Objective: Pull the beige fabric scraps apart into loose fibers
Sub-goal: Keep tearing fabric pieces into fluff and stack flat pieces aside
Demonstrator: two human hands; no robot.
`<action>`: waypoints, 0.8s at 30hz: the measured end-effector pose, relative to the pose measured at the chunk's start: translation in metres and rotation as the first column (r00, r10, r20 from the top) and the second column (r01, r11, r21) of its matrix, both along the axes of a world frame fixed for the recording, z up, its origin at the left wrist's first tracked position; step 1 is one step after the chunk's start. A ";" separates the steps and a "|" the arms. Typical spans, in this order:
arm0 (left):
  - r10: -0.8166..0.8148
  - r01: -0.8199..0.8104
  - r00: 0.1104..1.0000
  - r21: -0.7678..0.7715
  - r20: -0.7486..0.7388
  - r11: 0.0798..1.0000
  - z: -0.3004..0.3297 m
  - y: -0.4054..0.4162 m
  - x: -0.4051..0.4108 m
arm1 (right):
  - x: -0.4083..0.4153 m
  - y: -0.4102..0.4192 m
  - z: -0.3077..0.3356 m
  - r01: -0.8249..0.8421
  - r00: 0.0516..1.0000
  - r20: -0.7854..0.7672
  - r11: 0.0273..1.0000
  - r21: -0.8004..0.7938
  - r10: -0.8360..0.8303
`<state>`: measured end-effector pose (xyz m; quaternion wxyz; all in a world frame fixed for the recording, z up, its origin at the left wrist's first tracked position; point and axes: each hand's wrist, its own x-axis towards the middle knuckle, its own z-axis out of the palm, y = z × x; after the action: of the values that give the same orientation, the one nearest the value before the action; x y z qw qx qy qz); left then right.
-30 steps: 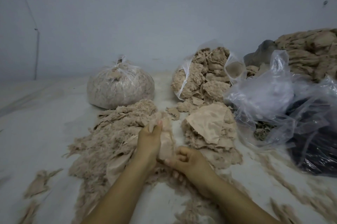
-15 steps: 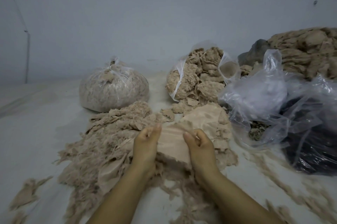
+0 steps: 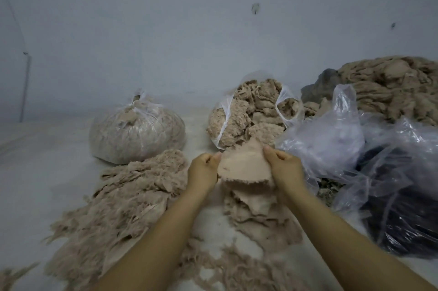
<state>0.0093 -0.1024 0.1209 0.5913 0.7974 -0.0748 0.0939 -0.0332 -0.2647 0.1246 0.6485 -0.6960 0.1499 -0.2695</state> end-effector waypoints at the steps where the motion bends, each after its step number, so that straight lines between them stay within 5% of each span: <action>1: -0.047 0.041 0.994 -0.061 -0.095 0.997 -0.002 -0.005 0.002 | 0.002 -0.008 -0.001 0.025 0.999 -0.037 1.000 -0.007 -0.025; 3: -0.154 0.102 0.959 -0.215 -0.240 0.971 -0.010 -0.008 -0.002 | -0.003 -0.020 -0.012 0.093 0.994 -0.048 0.995 -0.019 -0.094; 7: -0.174 0.095 0.954 -0.305 -0.245 0.948 -0.025 0.016 -0.014 | -0.043 -0.015 -0.054 0.151 0.989 0.027 0.984 -0.097 -0.149; 11: -0.220 0.226 0.956 0.011 -0.196 0.974 -0.028 0.069 -0.028 | -0.084 0.022 -0.075 -0.316 0.948 -0.126 0.910 -0.270 0.292; 16: -0.416 0.438 0.892 0.562 -0.175 0.702 -0.027 0.133 -0.052 | -0.116 0.038 -0.087 -0.585 0.789 -0.380 0.400 -0.705 0.484; 21: -0.484 0.261 0.873 0.780 0.060 0.568 -0.043 0.170 -0.072 | -0.140 0.017 -0.083 -0.665 0.743 -0.487 0.425 -0.614 0.458; 24: -0.462 0.223 0.886 0.830 0.046 0.512 -0.064 0.169 -0.076 | -0.134 0.014 -0.068 -0.628 0.777 -0.510 0.409 -0.662 0.369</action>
<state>-0.0666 0.0661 0.0569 0.1564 0.9254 -0.3436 0.0342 -0.1674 -0.2507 0.0565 0.2815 -0.9526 -0.1150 0.0045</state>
